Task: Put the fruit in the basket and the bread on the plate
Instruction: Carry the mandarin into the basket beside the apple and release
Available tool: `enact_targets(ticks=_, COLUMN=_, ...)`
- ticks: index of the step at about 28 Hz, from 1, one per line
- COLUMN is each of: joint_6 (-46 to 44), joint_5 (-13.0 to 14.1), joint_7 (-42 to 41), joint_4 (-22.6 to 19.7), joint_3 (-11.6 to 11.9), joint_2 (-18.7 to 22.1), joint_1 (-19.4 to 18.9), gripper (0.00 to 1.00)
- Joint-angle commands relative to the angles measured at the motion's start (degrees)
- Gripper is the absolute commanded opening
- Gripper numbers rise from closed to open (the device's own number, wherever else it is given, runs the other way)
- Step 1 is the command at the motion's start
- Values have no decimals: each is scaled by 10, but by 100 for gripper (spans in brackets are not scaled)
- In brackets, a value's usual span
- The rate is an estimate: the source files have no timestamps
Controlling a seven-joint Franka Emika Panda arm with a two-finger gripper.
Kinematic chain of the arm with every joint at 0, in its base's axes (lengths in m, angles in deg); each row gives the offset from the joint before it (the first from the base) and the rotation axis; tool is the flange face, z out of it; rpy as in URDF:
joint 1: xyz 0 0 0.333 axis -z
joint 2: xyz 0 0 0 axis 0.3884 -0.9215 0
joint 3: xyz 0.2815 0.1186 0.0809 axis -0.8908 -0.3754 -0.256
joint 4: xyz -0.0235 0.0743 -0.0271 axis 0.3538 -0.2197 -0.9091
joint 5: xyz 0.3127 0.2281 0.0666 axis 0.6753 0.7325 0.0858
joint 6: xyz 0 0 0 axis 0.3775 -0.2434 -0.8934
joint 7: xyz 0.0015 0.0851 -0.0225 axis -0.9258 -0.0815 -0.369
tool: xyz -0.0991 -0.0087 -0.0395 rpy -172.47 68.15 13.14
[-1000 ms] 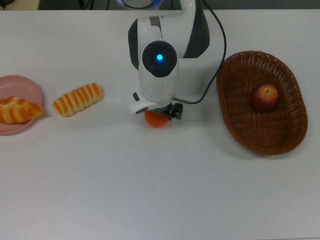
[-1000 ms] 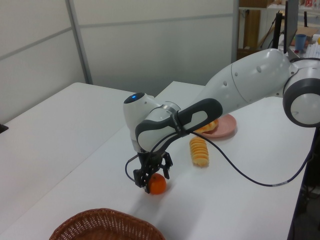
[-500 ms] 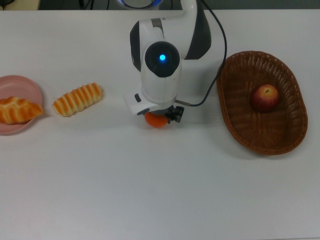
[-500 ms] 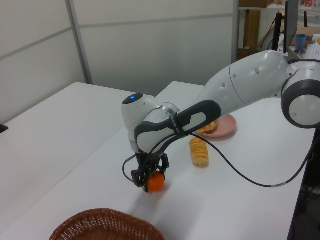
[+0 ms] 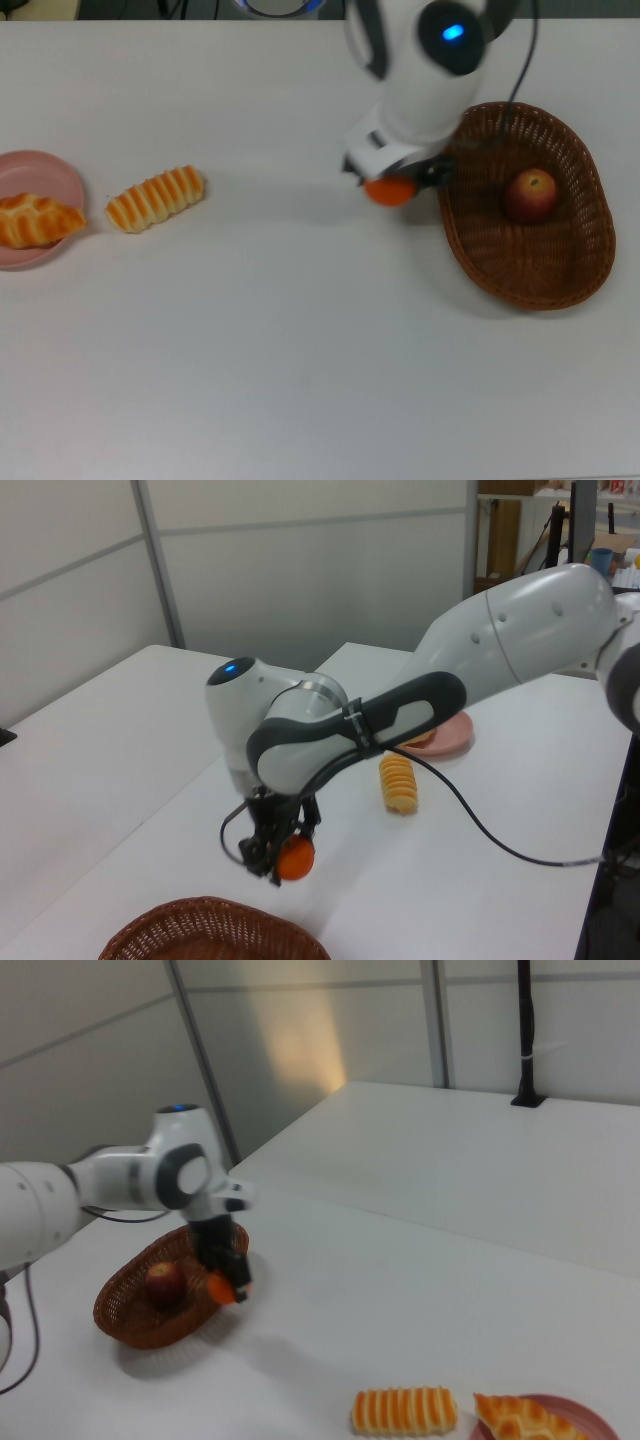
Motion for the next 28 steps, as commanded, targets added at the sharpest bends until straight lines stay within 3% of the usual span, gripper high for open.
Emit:
enact_targets(ticks=1, joint_6=-14, joint_5=2, joint_7=44, joint_4=2, joint_3=-3, joint_2=15, joint_1=-47, gripper=0)
enact_targets(ticks=9, joint_6=-11, joint_5=-4, joint_7=85, joint_4=9, joint_3=-5, joint_2=8, joint_1=-106, gripper=0)
enact_targets(ticks=11, joint_6=-9, joint_5=-6, joint_7=119, joint_4=9, joint_3=-5, joint_2=0, joint_1=-118, gripper=26)
enact_targets(ticks=12, joint_6=-9, joint_5=-7, joint_7=126, joint_4=9, joint_3=-5, joint_2=-4, joint_1=-122, gripper=56)
enact_targets(ticks=13, joint_6=-9, joint_5=-8, joint_7=132, joint_4=9, joint_3=-5, joint_2=-8, joint_1=-128, gripper=100)
enact_targets(ticks=17, joint_6=-9, joint_5=-24, joint_7=148, joint_4=9, joint_3=-5, joint_2=-15, joint_1=-150, gripper=100)
enact_targets(ticks=24, joint_6=-10, joint_5=-24, joint_7=153, joint_4=15, joint_3=-2, joint_2=-11, joint_1=-150, gripper=100)
enact_targets(ticks=28, joint_6=-13, joint_5=-16, joint_7=155, joint_4=33, joint_3=24, joint_2=-11, joint_1=-130, gripper=100)
